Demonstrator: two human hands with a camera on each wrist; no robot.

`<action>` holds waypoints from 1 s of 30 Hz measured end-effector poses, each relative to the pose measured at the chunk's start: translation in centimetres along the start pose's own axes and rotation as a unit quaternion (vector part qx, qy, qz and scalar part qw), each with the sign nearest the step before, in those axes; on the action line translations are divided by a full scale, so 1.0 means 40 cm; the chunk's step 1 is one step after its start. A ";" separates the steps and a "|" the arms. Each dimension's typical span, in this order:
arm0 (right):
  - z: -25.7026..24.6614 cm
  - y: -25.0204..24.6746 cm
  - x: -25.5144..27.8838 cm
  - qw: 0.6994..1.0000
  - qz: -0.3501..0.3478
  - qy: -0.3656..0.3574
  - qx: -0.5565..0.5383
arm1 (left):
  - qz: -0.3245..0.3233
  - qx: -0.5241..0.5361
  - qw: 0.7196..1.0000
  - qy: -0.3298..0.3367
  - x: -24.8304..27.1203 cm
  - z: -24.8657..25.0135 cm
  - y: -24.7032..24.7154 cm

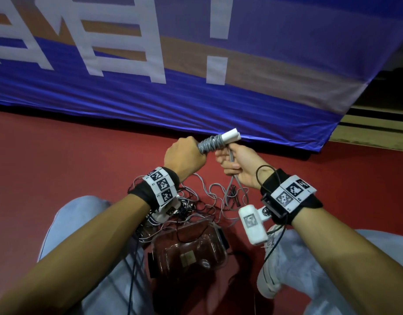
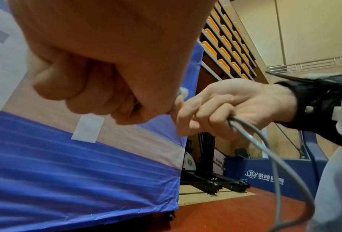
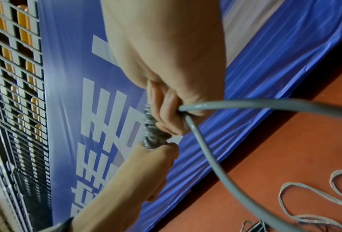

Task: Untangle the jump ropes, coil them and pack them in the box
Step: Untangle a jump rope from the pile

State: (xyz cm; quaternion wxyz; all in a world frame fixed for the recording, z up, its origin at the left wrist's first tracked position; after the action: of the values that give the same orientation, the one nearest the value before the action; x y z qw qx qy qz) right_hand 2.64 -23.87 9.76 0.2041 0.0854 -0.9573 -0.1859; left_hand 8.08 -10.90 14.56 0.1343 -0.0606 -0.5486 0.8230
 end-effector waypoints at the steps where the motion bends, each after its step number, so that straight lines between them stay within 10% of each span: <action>1: 0.016 -0.011 -0.001 0.999 0.026 0.021 0.009 | -0.008 -0.025 1.000 -0.012 -0.002 -0.004 0.015; 10: -0.024 -0.083 0.040 0.902 0.145 0.038 0.406 | -0.168 -0.150 0.974 -0.027 -0.011 -0.002 0.146; 21: -0.084 -0.110 0.060 0.809 0.121 -0.012 0.575 | -0.185 -0.261 0.941 0.112 0.005 0.066 0.150; 30: -0.113 -0.058 0.059 0.814 0.070 -0.102 0.567 | -0.119 -0.394 0.880 0.237 0.004 0.078 0.057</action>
State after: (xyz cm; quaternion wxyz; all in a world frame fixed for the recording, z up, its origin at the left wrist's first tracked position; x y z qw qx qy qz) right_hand 2.64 -28.00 13.53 0.0332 0.0992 -0.9118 0.3970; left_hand 6.83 -14.44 13.70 0.3222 -0.2364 -0.7823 0.4779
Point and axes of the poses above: each hand's wrist, its own x-axis away from the middle knuckle, its own y-axis out of the palm, z = x × y, the point moved 10 cm from there along -x, towards the middle knuckle, and after that the axes turned 11 degrees about -z, right-handed, at the moved point
